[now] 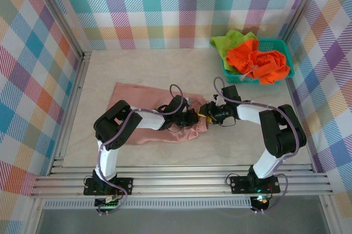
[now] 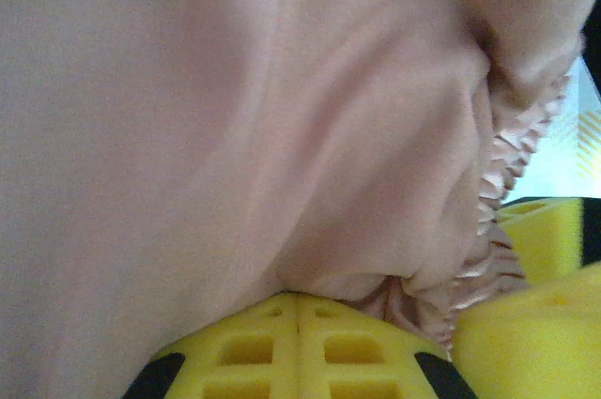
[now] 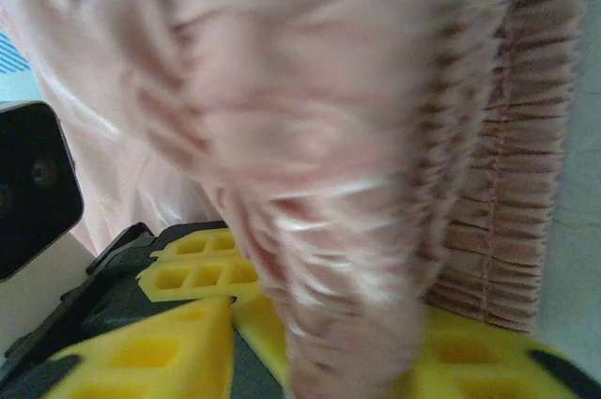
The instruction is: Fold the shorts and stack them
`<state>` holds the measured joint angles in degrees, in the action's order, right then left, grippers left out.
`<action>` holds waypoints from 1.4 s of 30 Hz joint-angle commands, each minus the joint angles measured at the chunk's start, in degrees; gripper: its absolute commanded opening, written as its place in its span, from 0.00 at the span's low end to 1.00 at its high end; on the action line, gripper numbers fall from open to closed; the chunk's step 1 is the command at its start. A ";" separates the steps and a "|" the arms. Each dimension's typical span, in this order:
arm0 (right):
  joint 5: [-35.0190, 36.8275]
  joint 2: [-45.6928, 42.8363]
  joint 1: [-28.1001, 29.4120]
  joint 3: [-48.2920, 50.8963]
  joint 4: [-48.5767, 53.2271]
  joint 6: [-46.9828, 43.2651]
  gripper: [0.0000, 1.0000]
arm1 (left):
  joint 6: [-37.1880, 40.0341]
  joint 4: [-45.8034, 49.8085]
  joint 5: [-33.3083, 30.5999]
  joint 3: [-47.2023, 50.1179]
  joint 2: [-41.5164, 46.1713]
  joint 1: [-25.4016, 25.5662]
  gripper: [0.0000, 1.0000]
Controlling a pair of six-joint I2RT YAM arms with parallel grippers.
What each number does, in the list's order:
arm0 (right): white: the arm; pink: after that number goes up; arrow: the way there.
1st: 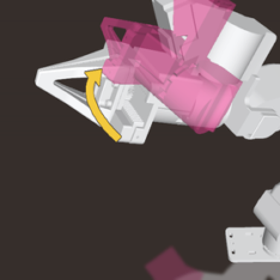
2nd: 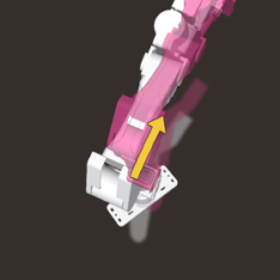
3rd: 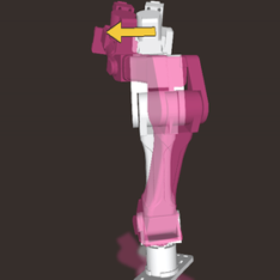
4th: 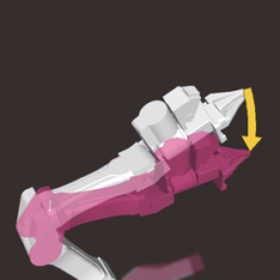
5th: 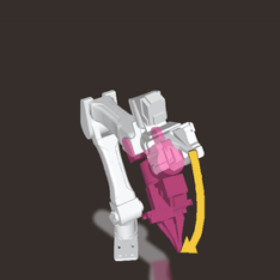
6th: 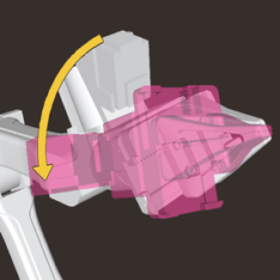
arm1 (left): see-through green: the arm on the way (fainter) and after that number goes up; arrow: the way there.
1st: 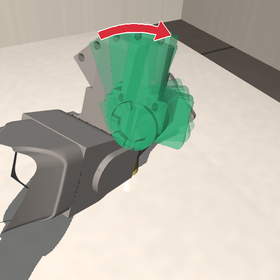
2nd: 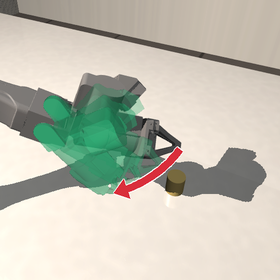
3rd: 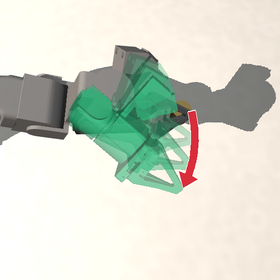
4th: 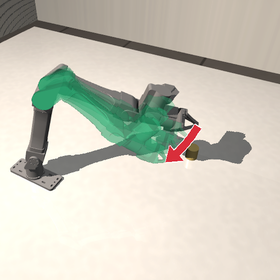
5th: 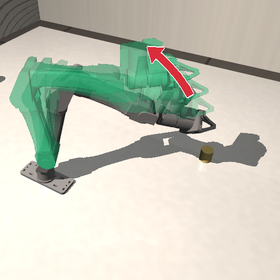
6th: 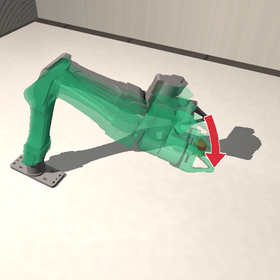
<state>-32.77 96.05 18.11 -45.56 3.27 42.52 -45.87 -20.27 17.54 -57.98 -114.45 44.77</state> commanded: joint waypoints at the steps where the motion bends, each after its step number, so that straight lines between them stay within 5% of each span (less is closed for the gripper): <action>1: 1.88 -0.51 0.69 -0.85 3.21 -1.21 0.25 | -0.36 5.77 -0.68 2.43 -1.48 -0.17 0.00; 9: 6.00 -1.59 0.62 -2.94 10.09 -5.80 0.00 | -0.71 4.57 -2.47 3.19 2.88 -0.13 0.00; 22: 11.89 -10.26 0.60 -10.94 30.08 -14.96 0.00 | 2.44 11.04 -3.48 -0.19 10.47 -0.30 0.07; 36: 21.68 -11.09 0.63 -18.62 43.62 -21.26 0.00 | 0.79 9.03 -1.64 -1.93 6.28 0.74 0.08; 42: 32.34 -11.12 0.56 -26.41 53.22 -27.16 0.00 | 3.08 11.86 -5.38 -0.80 12.02 0.14 0.12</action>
<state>-8.19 85.12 18.52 -67.44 48.40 20.51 -44.69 -10.66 15.00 -58.37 -107.11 45.01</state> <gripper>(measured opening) 0.071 0.094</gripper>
